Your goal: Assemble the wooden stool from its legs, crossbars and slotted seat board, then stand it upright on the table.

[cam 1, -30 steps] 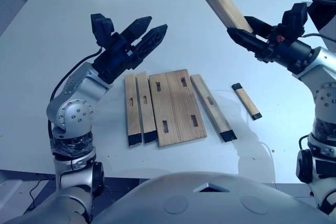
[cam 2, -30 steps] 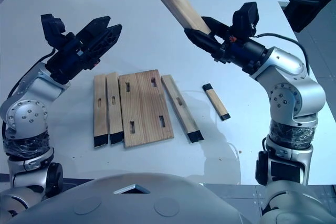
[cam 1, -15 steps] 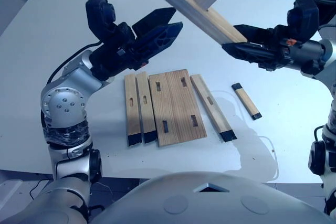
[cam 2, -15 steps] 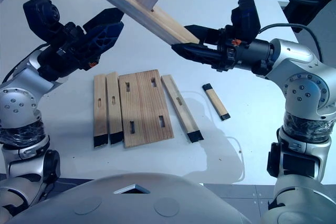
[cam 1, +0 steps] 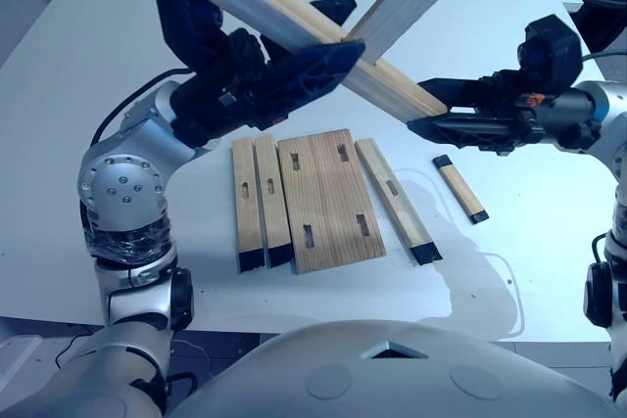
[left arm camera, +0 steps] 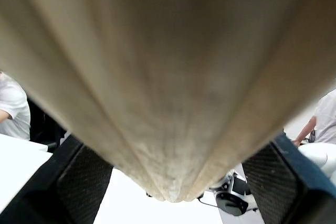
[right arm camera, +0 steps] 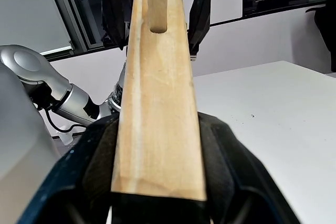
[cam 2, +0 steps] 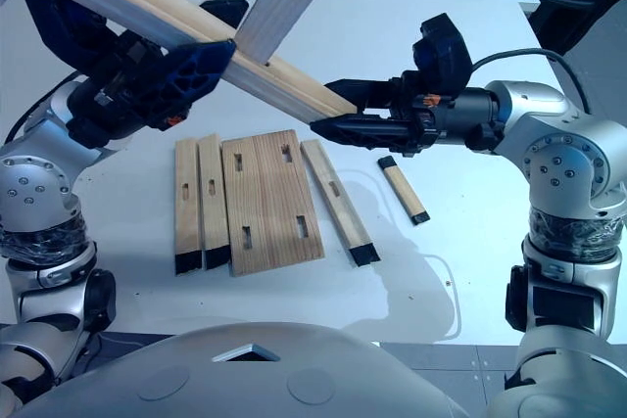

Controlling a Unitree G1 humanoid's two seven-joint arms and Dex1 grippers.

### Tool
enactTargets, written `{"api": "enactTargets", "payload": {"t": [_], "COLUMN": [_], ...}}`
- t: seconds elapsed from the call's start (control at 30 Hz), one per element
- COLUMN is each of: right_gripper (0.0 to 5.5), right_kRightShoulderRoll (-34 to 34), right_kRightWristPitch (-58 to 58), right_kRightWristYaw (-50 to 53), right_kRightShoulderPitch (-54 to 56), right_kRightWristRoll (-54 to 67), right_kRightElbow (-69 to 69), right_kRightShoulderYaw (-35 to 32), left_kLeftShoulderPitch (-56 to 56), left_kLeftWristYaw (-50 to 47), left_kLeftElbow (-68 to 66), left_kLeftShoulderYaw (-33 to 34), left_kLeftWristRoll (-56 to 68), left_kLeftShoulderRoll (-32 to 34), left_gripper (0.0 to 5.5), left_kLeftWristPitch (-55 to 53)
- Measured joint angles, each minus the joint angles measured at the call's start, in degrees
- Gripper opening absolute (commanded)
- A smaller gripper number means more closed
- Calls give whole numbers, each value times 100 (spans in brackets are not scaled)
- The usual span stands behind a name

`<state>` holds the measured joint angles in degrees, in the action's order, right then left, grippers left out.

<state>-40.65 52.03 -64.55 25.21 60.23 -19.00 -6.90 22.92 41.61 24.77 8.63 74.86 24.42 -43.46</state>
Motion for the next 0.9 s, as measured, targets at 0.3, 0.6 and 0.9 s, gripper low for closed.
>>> {"api": "enactTargets", "payload": {"t": [0.3, 0.6, 0.9], "right_gripper": [206, 206, 274], "right_kRightShoulderRoll": [-210, -270, -516], "right_kRightWristPitch": [-227, -400, -1185], "right_kRightWristYaw": [-412, -663, -842], "right_kRightShoulderPitch": [28, 27, -165], "right_kRightWristRoll": [-346, -681, -1578], "right_kRightElbow": [81, 145, 349], "right_kRightShoulderYaw": [169, 331, 492], "left_kLeftShoulderPitch": [-147, -234, -363], "left_kLeftWristYaw": [211, 356, 432], "left_kLeftElbow": [54, 126, -23], "left_kLeftShoulderYaw": [-7, -135, -165], "left_kLeftWristRoll": [-51, -319, -713], "left_kLeftShoulderRoll": [114, 217, 382], "left_gripper": [211, 211, 210], "left_kLeftWristPitch": [-1, 90, 155]}}
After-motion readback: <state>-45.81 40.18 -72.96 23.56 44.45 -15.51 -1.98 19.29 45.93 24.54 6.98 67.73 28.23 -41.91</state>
